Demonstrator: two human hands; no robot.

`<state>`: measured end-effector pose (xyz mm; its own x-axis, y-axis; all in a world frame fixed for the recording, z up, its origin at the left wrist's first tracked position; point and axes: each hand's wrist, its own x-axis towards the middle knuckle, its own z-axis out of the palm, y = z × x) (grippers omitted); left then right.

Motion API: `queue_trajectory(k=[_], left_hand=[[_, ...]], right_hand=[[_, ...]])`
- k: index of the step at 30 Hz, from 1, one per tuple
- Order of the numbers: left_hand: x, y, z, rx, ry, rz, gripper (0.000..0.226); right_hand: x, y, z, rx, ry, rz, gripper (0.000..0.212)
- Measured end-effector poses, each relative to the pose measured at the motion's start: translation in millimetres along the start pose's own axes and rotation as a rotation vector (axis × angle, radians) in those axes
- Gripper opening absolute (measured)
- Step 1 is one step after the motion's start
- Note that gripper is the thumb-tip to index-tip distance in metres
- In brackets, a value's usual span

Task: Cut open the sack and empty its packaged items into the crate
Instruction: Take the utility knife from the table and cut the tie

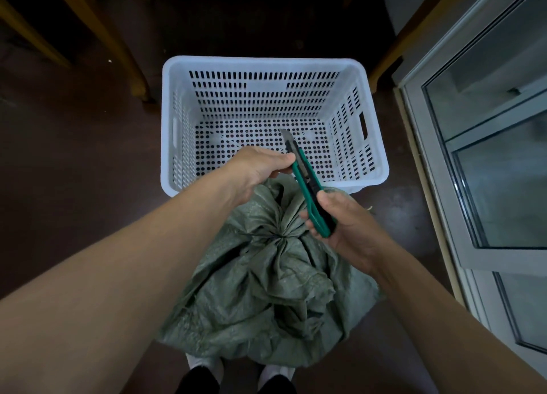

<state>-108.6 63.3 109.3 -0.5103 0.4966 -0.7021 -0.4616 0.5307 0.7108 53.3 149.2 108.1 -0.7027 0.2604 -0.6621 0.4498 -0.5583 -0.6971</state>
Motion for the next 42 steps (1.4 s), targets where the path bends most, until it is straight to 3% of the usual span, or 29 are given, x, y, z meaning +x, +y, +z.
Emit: queue_trajectory(k=[4, 7, 9, 12, 15, 18, 21, 25, 30, 32, 36, 40, 42], left_hand=[[-1, -13, 3, 0.103, -0.058, -0.023, 0.027], [7, -42, -3, 0.202, 0.022, -0.028, 0.028], [10, -71, -3, 0.471, 0.046, -0.010, 0.019], [14, -116, 12, 0.907, -0.010, 0.038, 0.024], [11, -138, 30, 1.186, -0.009, 0.135, 0.032], [12, -142, 41, 1.479, 0.042, 0.221, 0.050], [17, -141, 52, 1.615, 0.106, 0.275, 0.045], [22, -146, 69, 1.503, 0.089, 0.132, 0.026], [21, -160, 81, 1.284, 0.187, -0.067, 0.058], [22, -167, 79, 1.229, 0.206, -0.070, 0.046], [18, -166, 65, 0.856, 0.118, -0.034, 0.018], [-4, -148, 41, 0.467, -0.087, 0.087, 0.016], [-13, -135, 30, 0.389, -0.157, 0.161, 0.023]], right_hand=[[-4, 2, -9, -0.007, 0.009, -0.010, 0.020], [-7, 7, -25, 0.094, 0.054, 0.027, 0.014], [-7, 14, -36, 0.092, 0.074, 0.051, 0.017], [-3, 30, -47, -0.111, 0.119, 0.074, 0.014], [1, 46, -49, -0.332, 0.155, 0.086, 0.035], [6, 60, -50, -0.397, 0.144, 0.056, 0.028], [13, 68, -50, -0.438, 0.144, 0.063, 0.024], [22, 72, -46, -0.485, 0.148, 0.059, 0.018], [33, 73, -42, -0.548, 0.183, 0.087, 0.011], [35, 75, -41, -0.602, 0.176, 0.040, 0.014], [39, 76, -42, -0.623, 0.124, 0.016, 0.012], [44, 65, -41, -0.607, 0.045, -0.022, 0.041], [45, 55, -37, -0.566, 0.041, -0.054, 0.045]])
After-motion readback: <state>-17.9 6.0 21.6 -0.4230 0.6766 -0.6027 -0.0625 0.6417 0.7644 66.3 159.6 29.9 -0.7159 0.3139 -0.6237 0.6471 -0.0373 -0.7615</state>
